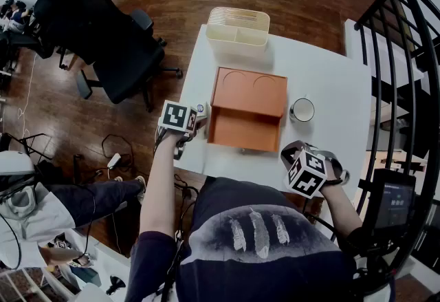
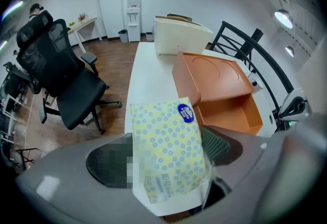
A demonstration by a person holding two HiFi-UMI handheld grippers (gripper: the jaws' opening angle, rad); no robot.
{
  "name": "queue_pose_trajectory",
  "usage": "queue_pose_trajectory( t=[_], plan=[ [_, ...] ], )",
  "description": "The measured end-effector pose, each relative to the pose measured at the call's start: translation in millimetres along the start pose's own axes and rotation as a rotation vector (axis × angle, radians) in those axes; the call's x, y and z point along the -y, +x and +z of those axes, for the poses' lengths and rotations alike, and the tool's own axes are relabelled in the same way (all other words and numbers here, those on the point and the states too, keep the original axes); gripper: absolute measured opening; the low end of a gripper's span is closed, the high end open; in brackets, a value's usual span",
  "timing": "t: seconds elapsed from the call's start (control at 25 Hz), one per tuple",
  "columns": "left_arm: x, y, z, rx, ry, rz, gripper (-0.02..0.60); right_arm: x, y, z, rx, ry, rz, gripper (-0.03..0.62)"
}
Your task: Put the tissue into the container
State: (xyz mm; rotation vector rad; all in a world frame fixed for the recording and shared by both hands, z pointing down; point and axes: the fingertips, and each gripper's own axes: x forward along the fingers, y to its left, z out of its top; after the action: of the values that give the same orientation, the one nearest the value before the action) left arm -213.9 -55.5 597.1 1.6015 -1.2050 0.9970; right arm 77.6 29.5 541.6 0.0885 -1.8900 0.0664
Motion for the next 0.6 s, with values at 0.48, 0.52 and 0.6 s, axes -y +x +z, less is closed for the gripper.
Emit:
queue_pose_trajectory(
  t=[0.48, 0.52, 0.6],
  plan=[
    [-2.9, 6.5, 7.6, -0.026, -0.039, -0.009, 0.453, -0.4, 4.3, 11.4, -0.012, -0.007, 0.020, 0.003],
    [-4.2, 10.0, 7.3, -0.036, -0.031, 0.004, 0.453, -0.8, 4.7, 11.5, -0.015, -0.007, 0.020, 0.003],
    [-5.7, 15.6, 5.1, -0.052, -0.029, 0.009, 0.457, -1.7, 5.4, 11.7, -0.018, -0.005, 0.021, 0.003]
  ],
)
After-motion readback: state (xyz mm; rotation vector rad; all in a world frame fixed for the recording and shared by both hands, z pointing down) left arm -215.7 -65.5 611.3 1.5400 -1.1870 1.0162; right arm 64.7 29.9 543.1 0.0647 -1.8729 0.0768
